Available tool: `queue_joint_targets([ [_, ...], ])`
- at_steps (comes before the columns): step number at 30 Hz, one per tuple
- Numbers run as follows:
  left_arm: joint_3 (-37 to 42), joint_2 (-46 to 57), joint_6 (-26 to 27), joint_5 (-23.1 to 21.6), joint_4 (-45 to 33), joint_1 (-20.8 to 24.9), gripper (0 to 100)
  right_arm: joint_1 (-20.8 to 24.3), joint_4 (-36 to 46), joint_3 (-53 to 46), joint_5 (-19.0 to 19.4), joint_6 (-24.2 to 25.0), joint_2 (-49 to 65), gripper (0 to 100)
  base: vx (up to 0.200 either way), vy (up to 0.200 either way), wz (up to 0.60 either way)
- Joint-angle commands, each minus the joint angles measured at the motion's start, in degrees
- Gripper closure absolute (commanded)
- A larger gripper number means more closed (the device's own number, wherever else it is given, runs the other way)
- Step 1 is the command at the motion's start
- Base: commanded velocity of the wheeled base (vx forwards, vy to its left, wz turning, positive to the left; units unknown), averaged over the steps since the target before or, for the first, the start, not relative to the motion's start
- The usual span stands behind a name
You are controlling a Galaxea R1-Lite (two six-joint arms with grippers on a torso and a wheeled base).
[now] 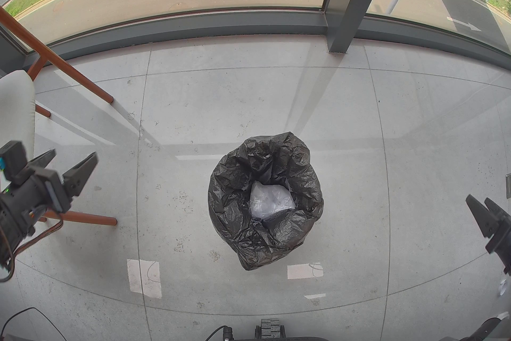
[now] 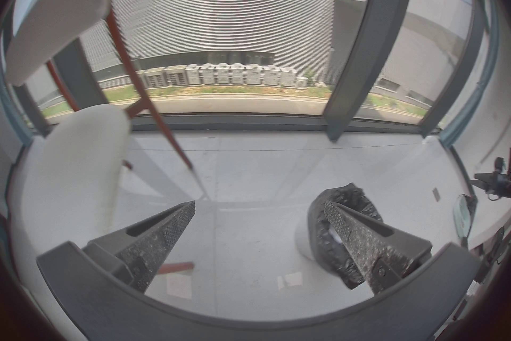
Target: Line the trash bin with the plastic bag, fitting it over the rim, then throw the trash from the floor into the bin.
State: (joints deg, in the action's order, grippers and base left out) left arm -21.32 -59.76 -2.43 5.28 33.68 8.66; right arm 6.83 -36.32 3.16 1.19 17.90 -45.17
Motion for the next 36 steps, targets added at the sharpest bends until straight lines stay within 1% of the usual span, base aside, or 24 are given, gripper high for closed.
queue_joint_targets([
  [1,12.7,22.8,-1.4,4.7,-5.5,-6.5,0,-1.0,19.6,-2.5,-0.2,-8.8,27.2,0,0.0,0.0,0.0],
  [3,15.1,28.6,-1.4,6.0,-8.0,-7.0,0,-0.8,28.0,-2.6,-0.2,-10.9,36.3,0,0.0,0.0,0.0],
  [5,16.8,34.3,-1.4,5.9,-10.8,-8.0,0,-0.8,33.2,-3.0,-0.2,-12.9,41.0,0,0.0,0.0,0.0],
  [6,17.6,37.9,-1.4,5.6,-13.1,-8.8,0,-0.8,34.3,-2.7,-0.7,-13.4,40.7,0,0.0,0.0,0.0],
  [8,18.2,45.3,-1.4,5.0,-19.4,-10.3,0,-0.8,33.3,-2.9,-3.0,-13.7,39.4,0,0.0,0.0,0.0],
  [9,18.1,50.9,-1.4,4.1,-25.3,-11.2,0,-0.8,32.8,-3.0,-5.0,-13.9,39.3,0,0.0,0.0,0.0],
  [11,18.7,55.1,-1.4,3.8,-31.5,-11.6,0,-0.7,32.8,-3.1,-6.6,-14.4,39.3,0,0.0,0.0,0.0],
  [13,19.6,53.8,-1.4,3.8,-31.3,-11.6,0,-0.7,33.0,-3.1,-7.7,-14.0,39.3,0,0.0,0.0,0.0],
  [14,21.1,53.2,-1.1,2.9,-29.3,-11.6,0,-0.9,33.5,-3.1,-7.5,-13.7,39.2,0,0.0,0.0,0.0],
  [15,21.3,53.3,-1.0,1.2,-29.8,-11.6,0,-0.9,33.7,-3.1,-6.6,-14.0,39.2,0,0.0,0.0,0.0],
  [16,21.3,53.4,-0.6,-1.4,-31.4,-11.6,0,-0.9,34.1,-3.1,-5.0,-14.6,39.2,0,0.0,0.0,0.0],
  [17,21.3,53.4,-0.4,-2.6,-32.0,-11.6,0,-0.9,35.0,-3.1,-3.8,-15.1,39.2,0,0.0,0.0,0.0],
  [18,20.8,53.6,1.7,-6.2,-33.6,-11.4,0,-0.8,37.4,-2.9,-0.4,-17.7,39.2,0,0.0,0.0,0.0],
  [19,20.9,53.5,4.3,-8.2,-33.8,-10.9,0,-0.8,38.8,-2.5,1.2,-19.6,39.2,0,0.0,0.0,0.0],
  [20,21.1,54.2,6.4,-9.3,-33.9,-9.4,0,-0.9,38.5,-2.5,1.8,-20.2,39.1,0,0.0,0.0,0.0],
  [21,21.1,55.4,6.4,-9.3,-33.9,-8.0,0,-1.5,38.2,-2.5,1.4,-19.6,39.0,0,0.0,0.0,0.0],
  [23,21.2,57.0,5.9,-9.2,-33.8,-7.2,0,-7.0,38.0,-2.6,-0.1,-18.0,38.9,0,0.0,0.0,0.0],
  [24,21.2,57.0,5.9,-9.2,-33.8,-7.2,0,-7.0,38.0,-2.6,-0.1,-18.0,38.9,0,0.0,0.0,0.0],
  [25,21.2,57.8,5.9,-9.2,-33.9,-8.4,0,-11.8,37.5,-2.9,-0.9,-17.7,39.1,0,0.0,0.0,0.0],
  [27,21.2,57.9,5.4,-9.1,-33.9,-8.6,0,-11.1,36.9,-3.1,-0.9,-17.7,39.2,0,0.0,0.0,0.0],
  [29,21.2,57.9,4.0,-7.9,-33.9,-8.7,0,-7.4,36.5,-3.1,-0.1,-17.8,41.8,0,0.0,0.0,0.0],
  [30,21.3,57.9,3.7,-7.7,-33.9,-8.7,0,-6.5,36.5,-3.1,0.0,-18.2,44.3,0,0.0,0.0,0.0],
  [32,21.3,57.9,3.5,-7.3,-33.8,-8.7,0,-6.5,36.5,-3.1,0.8,-18.7,45.2,0,0.0,0.0,0.0],
  [36,21.3,57.9,2.1,-6.0,-33.7,-8.7,0,-6.7,36.5,-3.1,0.9,-18.8,44.4,0,0.0,0.0,0.0],
])
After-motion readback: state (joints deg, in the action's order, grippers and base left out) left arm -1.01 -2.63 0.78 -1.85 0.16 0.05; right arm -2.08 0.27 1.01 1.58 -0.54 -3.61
